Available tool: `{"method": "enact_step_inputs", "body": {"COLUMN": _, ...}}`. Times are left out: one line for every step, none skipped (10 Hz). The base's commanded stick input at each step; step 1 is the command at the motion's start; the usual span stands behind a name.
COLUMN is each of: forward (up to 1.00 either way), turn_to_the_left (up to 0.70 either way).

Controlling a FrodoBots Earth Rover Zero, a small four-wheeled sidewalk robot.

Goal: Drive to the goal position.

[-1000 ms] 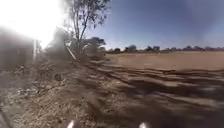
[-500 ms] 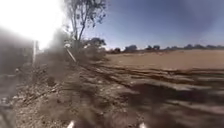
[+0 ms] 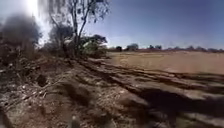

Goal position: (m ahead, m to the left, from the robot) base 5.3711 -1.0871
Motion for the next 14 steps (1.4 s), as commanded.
{"method": "enact_step_inputs", "body": {"forward": 0.70, "turn_to_the_left": 0.00}}
{"method": "enact_step_inputs", "body": {"forward": 0.70, "turn_to_the_left": 0.00}}
{"method": "enact_step_inputs", "body": {"forward": 0.70, "turn_to_the_left": 0.00}}
{"method": "enact_step_inputs", "body": {"forward": 0.70, "turn_to_the_left": 0.00}}
{"method": "enact_step_inputs", "body": {"forward": 0.70, "turn_to_the_left": 0.00}}
{"method": "enact_step_inputs", "body": {"forward": 0.70, "turn_to_the_left": 0.00}}
{"method": "enact_step_inputs", "body": {"forward": 0.70, "turn_to_the_left": 0.00}}
{"method": "enact_step_inputs", "body": {"forward": 0.70, "turn_to_the_left": 0.00}}
{"method": "enact_step_inputs", "body": {"forward": 0.70, "turn_to_the_left": 0.00}}
{"method": "enact_step_inputs", "body": {"forward": 0.70, "turn_to_the_left": 0.00}}
{"method": "enact_step_inputs", "body": {"forward": 0.70, "turn_to_the_left": 0.00}}
{"method": "enact_step_inputs", "body": {"forward": 0.70, "turn_to_the_left": 0.00}}
{"method": "enact_step_inputs", "body": {"forward": 0.70, "turn_to_the_left": 0.00}}
{"method": "enact_step_inputs", "body": {"forward": 0.70, "turn_to_the_left": 0.00}}
